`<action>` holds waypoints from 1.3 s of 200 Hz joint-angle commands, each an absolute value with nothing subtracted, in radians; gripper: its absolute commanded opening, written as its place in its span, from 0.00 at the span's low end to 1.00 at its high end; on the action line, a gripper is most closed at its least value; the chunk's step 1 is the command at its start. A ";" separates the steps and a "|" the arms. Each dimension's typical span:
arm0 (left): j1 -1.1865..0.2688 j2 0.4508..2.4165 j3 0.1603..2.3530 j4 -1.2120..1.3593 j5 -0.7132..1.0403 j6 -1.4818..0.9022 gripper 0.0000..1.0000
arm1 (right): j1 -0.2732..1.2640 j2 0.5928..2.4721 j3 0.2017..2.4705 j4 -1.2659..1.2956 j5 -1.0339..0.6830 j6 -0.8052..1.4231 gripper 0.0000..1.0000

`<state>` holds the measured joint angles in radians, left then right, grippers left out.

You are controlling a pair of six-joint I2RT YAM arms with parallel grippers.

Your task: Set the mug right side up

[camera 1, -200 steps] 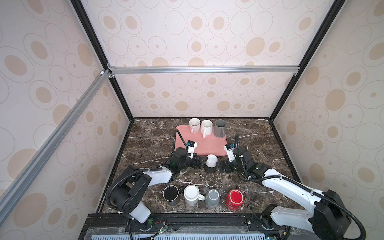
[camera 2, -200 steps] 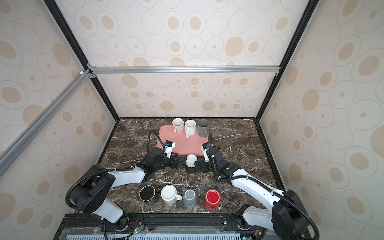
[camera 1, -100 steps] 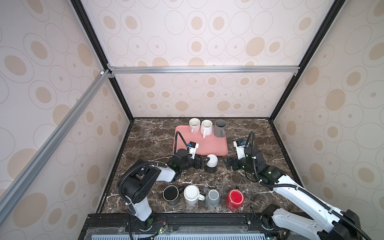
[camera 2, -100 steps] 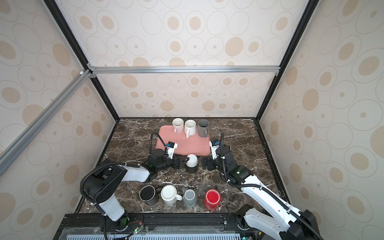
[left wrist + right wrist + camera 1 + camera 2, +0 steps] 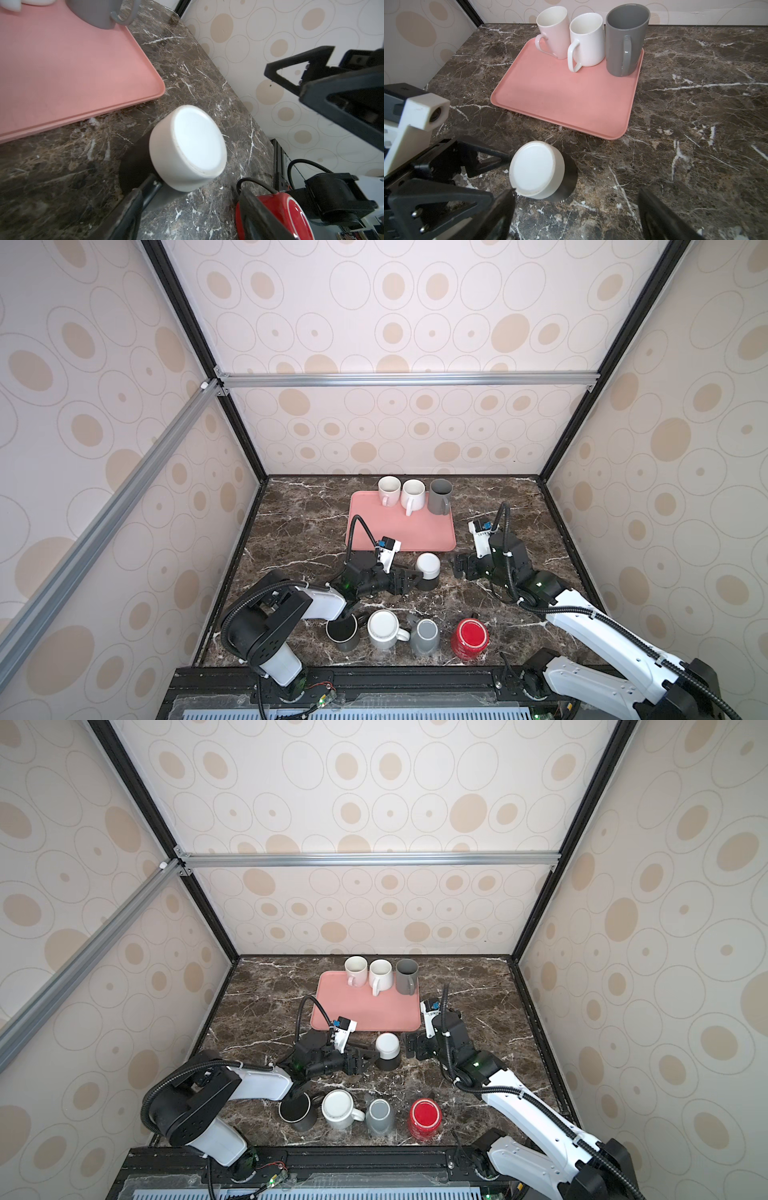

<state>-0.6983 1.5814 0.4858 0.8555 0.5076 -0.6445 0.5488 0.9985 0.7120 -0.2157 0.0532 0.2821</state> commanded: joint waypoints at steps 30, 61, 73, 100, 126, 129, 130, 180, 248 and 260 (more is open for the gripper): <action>-0.738 1.425 0.615 0.354 0.269 -0.455 0.68 | 0.543 1.000 0.706 -0.195 0.051 0.300 0.94; -0.779 1.413 0.739 0.014 0.102 -0.348 0.65 | 0.544 1.009 0.696 -0.180 0.041 0.305 0.94; -0.787 1.426 0.767 -0.049 0.091 -0.314 0.65 | 0.544 1.014 0.691 -0.168 0.034 0.307 0.94; -0.791 1.475 0.819 -0.094 0.121 -0.250 0.65 | 0.543 1.023 0.693 -0.155 0.028 0.309 0.94; -0.790 1.536 0.890 -0.131 0.102 -0.187 0.69 | 0.543 1.013 0.694 -0.159 0.026 0.305 0.94; -0.790 1.544 0.898 -0.136 0.101 -0.181 0.69 | 0.542 1.011 0.694 -0.161 0.025 0.305 0.94; -0.790 1.547 0.901 -0.138 0.101 -0.178 0.69 | 0.542 1.011 0.693 -0.161 0.025 0.304 0.94; -0.791 1.639 0.968 -0.120 0.167 -0.120 0.69 | 0.534 0.985 0.676 -0.172 0.020 0.299 0.94; -0.798 1.700 0.986 -0.063 0.211 -0.100 0.54 | 0.514 0.968 0.661 -0.179 0.008 0.297 0.95; -0.799 1.706 0.983 -0.048 0.225 -0.097 0.44 | 0.510 0.968 0.657 -0.178 0.006 0.298 0.95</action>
